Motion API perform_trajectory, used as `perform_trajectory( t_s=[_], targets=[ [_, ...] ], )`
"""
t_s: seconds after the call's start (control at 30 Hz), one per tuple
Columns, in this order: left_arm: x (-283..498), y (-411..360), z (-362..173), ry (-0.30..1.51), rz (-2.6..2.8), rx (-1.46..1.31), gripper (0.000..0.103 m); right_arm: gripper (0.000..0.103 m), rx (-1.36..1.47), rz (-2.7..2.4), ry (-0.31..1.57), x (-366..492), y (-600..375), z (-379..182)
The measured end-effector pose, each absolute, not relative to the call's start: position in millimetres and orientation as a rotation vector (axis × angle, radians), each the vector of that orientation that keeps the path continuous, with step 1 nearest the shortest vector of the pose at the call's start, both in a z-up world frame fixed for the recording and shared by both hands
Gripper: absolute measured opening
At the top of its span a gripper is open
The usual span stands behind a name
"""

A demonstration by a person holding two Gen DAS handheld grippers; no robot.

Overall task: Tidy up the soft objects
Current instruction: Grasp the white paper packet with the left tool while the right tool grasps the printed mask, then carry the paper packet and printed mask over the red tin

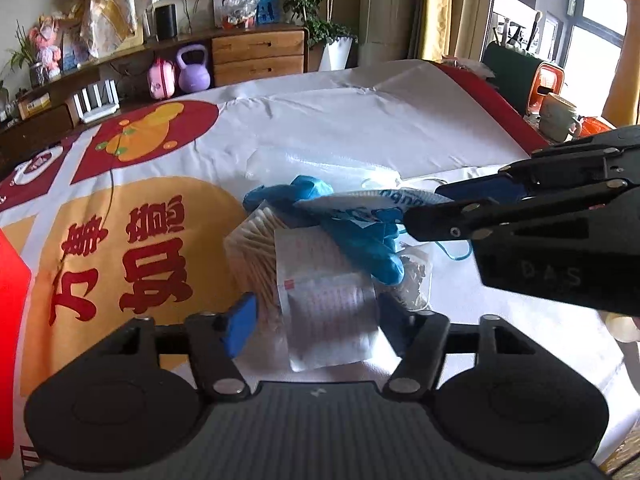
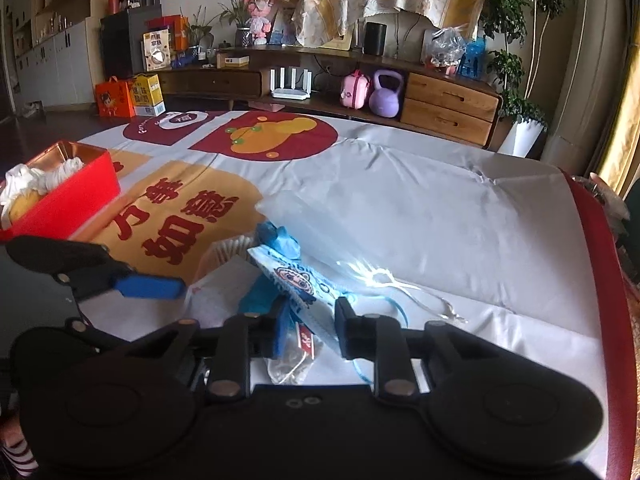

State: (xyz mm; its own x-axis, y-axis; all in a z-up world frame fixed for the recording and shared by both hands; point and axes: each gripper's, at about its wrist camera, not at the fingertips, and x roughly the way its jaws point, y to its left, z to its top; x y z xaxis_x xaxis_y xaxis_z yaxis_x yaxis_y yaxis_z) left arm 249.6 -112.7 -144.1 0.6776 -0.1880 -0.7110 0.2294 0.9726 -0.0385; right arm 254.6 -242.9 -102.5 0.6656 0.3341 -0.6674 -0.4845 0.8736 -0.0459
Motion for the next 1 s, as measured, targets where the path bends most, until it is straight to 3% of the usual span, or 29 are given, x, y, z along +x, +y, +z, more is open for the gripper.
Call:
perform_trajectory(
  t_s=[0.13, 0.27, 1.0],
  targets=[
    [250.7, -108.4, -144.7, 0.803, -0.234, 0.042, 0.048, 0.008, -0.224, 0.465, 0.714, 255.0, -241.0, -105.2],
    [249.7, -104.9, -142.8, 0.806, -0.236, 0.034, 0.048, 0.001, -0.212, 0.455, 0.712, 253.3, -239.9, -104.2],
    [207.6, -56.5, -81.0, 0.744, -0.149, -0.051, 0.048, 0.001, -0.147, 0.453, 0.624, 197.5, -233.9, -46.1]
  ],
)
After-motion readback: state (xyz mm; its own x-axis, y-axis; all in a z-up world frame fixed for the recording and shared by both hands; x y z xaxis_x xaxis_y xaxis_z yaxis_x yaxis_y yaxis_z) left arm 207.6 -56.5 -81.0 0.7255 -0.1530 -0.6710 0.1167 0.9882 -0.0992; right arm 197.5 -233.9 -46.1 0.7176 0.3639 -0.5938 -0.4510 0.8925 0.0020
